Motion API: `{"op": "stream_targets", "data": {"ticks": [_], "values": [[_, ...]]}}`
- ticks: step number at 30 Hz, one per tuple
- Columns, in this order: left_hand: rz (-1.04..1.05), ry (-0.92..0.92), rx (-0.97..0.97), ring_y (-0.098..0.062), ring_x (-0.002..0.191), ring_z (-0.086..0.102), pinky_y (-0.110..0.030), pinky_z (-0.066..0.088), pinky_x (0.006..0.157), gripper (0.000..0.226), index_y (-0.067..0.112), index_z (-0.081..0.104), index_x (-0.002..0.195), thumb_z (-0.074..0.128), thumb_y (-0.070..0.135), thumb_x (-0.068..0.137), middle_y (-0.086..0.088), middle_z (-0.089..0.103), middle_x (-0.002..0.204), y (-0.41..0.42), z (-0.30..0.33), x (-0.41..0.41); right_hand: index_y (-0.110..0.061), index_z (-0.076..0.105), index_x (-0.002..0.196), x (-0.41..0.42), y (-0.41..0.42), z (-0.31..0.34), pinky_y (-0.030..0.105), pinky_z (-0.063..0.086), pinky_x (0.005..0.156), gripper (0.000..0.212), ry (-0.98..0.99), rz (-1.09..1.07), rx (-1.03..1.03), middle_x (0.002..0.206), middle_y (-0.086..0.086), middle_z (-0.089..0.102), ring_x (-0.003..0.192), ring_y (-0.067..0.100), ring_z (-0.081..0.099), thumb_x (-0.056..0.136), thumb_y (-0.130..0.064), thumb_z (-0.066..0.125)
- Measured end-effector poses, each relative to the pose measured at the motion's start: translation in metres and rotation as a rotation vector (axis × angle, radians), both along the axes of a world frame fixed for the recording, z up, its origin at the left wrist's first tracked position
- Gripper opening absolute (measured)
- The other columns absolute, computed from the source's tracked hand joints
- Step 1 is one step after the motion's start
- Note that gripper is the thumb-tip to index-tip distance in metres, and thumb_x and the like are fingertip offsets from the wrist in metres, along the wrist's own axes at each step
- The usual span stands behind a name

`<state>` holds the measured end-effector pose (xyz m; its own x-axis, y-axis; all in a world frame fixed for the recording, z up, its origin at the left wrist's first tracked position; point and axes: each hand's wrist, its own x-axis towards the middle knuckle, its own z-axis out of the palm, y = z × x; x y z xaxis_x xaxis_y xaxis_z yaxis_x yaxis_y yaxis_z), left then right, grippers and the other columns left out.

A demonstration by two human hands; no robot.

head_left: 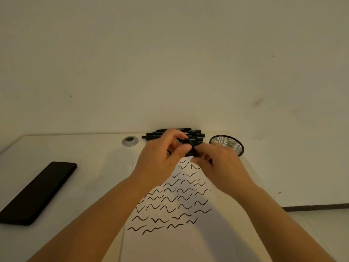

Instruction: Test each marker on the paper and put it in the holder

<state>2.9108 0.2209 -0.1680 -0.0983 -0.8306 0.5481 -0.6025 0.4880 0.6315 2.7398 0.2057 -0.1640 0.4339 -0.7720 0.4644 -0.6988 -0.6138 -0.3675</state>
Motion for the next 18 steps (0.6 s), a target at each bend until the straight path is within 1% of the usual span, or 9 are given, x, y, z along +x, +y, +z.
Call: {"op": "stream_targets", "data": {"ticks": [1,2,4,5,7,11,13,15,18], "values": [[0.024,0.018,0.01,0.002,0.066,0.057,-0.014,0.045,0.056,0.017,0.035,0.052,0.101,0.045,0.044,0.087,0.017,0.062,0.075,-0.01,-0.002,0.002,-0.021,0.063,0.095,-0.005,-0.008,0.003,0.03,0.045,0.064,0.014,-0.072,-0.051,0.018,0.079,-0.005,0.061,0.07,0.014,0.055,0.085,-0.03,0.059],[0.068,-0.032,0.032,0.001,0.07,0.058,-0.019,0.048,0.061,0.02,0.033,0.053,0.104,0.043,0.042,0.09,0.016,0.064,0.081,-0.021,-0.005,0.005,-0.021,0.062,0.095,-0.011,-0.015,0.006,0.026,0.045,0.063,0.012,-0.172,-0.102,0.041,0.078,-0.007,0.062,0.07,0.012,0.056,0.086,-0.027,0.059],[0.172,-0.251,0.103,-0.005,0.084,0.058,-0.026,0.049,0.071,0.022,0.028,0.055,0.109,0.043,0.036,0.092,0.011,0.064,0.098,-0.045,-0.019,0.018,-0.024,0.059,0.093,-0.023,-0.029,0.011,0.008,0.041,0.06,0.007,-0.38,-0.184,0.084,0.078,-0.016,0.061,0.071,-0.001,0.058,0.087,-0.026,0.059],[0.208,-0.355,0.149,-0.007,0.09,0.056,-0.028,0.049,0.075,0.022,0.027,0.055,0.112,0.044,0.032,0.093,0.008,0.062,0.103,-0.057,-0.029,0.024,-0.027,0.056,0.092,-0.029,-0.035,0.013,0.004,0.04,0.059,0.007,-0.456,-0.219,0.101,0.079,-0.02,0.06,0.073,-0.006,0.058,0.087,-0.026,0.06],[0.237,-0.517,0.234,-0.012,0.098,0.052,-0.031,0.047,0.079,0.025,0.025,0.054,0.116,0.045,0.028,0.093,0.005,0.058,0.11,-0.074,-0.049,0.035,-0.03,0.052,0.094,-0.04,-0.046,0.012,0.006,0.039,0.057,0.013,-0.56,-0.281,0.133,0.08,-0.021,0.059,0.075,-0.008,0.057,0.086,-0.027,0.061],[0.239,-0.661,0.304,-0.016,0.106,0.048,-0.033,0.046,0.08,0.03,0.024,0.051,0.123,0.043,0.027,0.093,0.002,0.053,0.119,-0.093,-0.074,0.044,-0.023,0.044,0.105,-0.054,-0.06,-0.002,0.013,0.034,0.049,0.027,-0.525,-0.398,0.195,0.078,-0.011,0.059,0.072,-0.003,0.054,0.085,-0.022,0.062],[0.255,-0.688,0.312,-0.016,0.107,0.048,-0.032,0.045,0.077,0.029,0.026,0.052,0.121,0.045,0.029,0.093,0.003,0.052,0.119,-0.098,-0.078,0.043,-0.019,0.041,0.113,-0.056,-0.063,-0.012,0.017,0.038,0.047,0.036,-0.511,-0.423,0.219,0.084,-0.003,0.06,0.072,0.008,0.059,0.084,-0.019,0.062],[0.265,-0.706,0.322,-0.016,0.106,0.048,-0.032,0.044,0.075,0.028,0.027,0.053,0.119,0.046,0.031,0.092,0.003,0.052,0.117,-0.103,-0.08,0.041,-0.022,0.035,0.118,-0.055,-0.064,-0.019,0.023,0.045,0.05,0.046,-0.49,-0.431,0.183,0.085,-0.002,0.059,0.07,0.015,0.061,0.082,-0.015,0.063],[0.268,-0.751,0.322,-0.018,0.105,0.049,-0.031,0.043,0.071,0.029,0.025,0.052,0.119,0.047,0.032,0.092,0.001,0.052,0.117,-0.108,-0.082,0.037,-0.035,0.027,0.124,-0.052,-0.064,-0.028,0.03,0.049,0.054,0.061,-0.396,-0.406,0.105,0.069,-0.006,0.056,0.061,0.013,0.06,0.08,-0.012,0.063]]}}
